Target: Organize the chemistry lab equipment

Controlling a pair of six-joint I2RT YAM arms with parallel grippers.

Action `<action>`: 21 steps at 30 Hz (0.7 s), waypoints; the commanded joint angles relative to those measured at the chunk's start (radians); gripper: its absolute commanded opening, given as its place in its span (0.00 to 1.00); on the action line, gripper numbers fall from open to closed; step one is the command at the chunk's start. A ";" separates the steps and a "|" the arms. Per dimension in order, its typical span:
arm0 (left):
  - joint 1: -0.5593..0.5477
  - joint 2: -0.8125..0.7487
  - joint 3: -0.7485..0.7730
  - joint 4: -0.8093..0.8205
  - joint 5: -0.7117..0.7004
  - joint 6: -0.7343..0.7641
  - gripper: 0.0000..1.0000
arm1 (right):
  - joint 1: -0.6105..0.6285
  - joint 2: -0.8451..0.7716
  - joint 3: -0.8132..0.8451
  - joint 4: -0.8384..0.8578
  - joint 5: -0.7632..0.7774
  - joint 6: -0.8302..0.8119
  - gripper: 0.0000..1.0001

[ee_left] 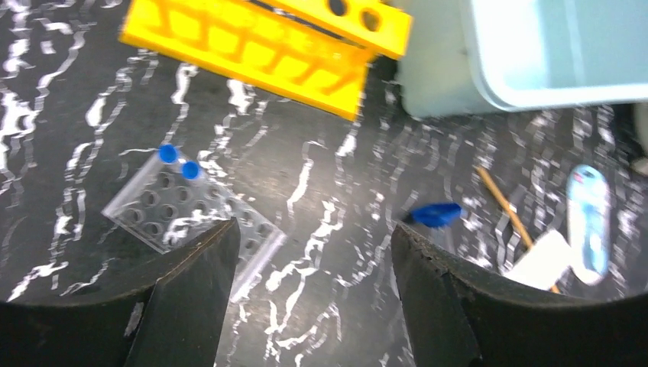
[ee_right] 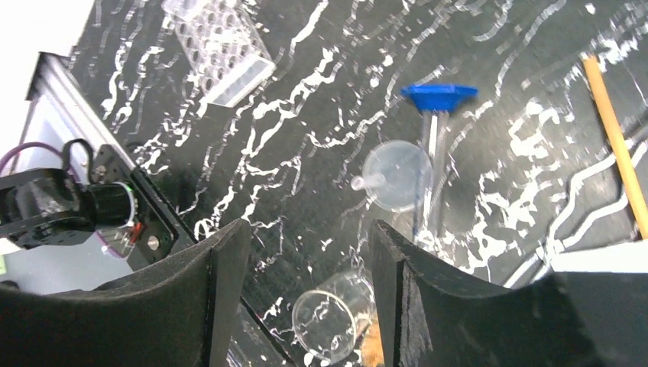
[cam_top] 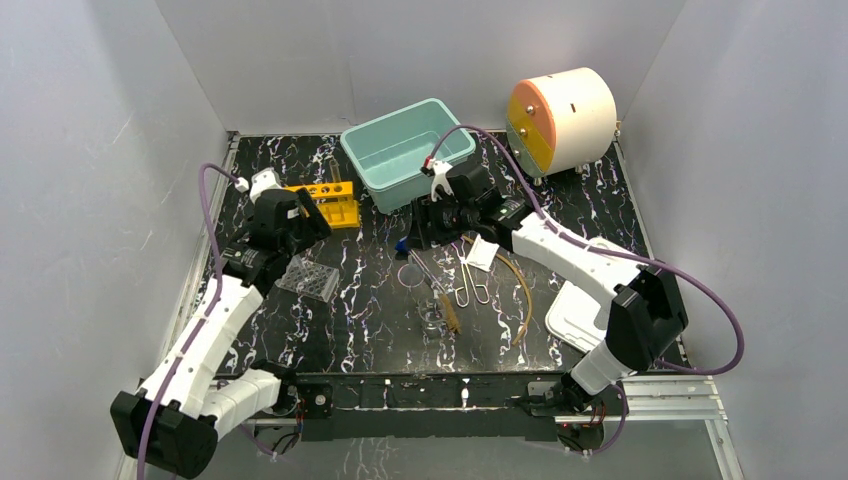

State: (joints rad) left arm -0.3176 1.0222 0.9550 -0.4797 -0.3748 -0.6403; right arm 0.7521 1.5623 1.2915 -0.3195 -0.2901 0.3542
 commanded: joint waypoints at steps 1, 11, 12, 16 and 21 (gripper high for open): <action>0.000 -0.037 0.034 -0.023 0.237 0.049 0.72 | -0.002 -0.049 -0.020 -0.077 0.120 0.021 0.68; 0.001 -0.075 0.005 -0.070 0.200 -0.051 0.78 | 0.075 0.132 0.116 -0.244 0.281 0.129 0.68; 0.000 -0.082 0.005 -0.078 0.196 -0.049 0.79 | 0.083 0.154 0.128 -0.250 0.278 0.140 0.67; 0.000 -0.114 0.005 -0.096 0.205 -0.045 0.82 | 0.113 0.205 0.152 -0.225 0.270 0.173 0.65; 0.001 -0.133 -0.008 -0.107 0.236 -0.059 0.82 | 0.124 0.258 0.186 -0.207 0.318 0.208 0.59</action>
State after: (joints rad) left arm -0.3176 0.9176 0.9569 -0.5552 -0.1684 -0.6857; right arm 0.8650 1.8065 1.3949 -0.5446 -0.0273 0.5152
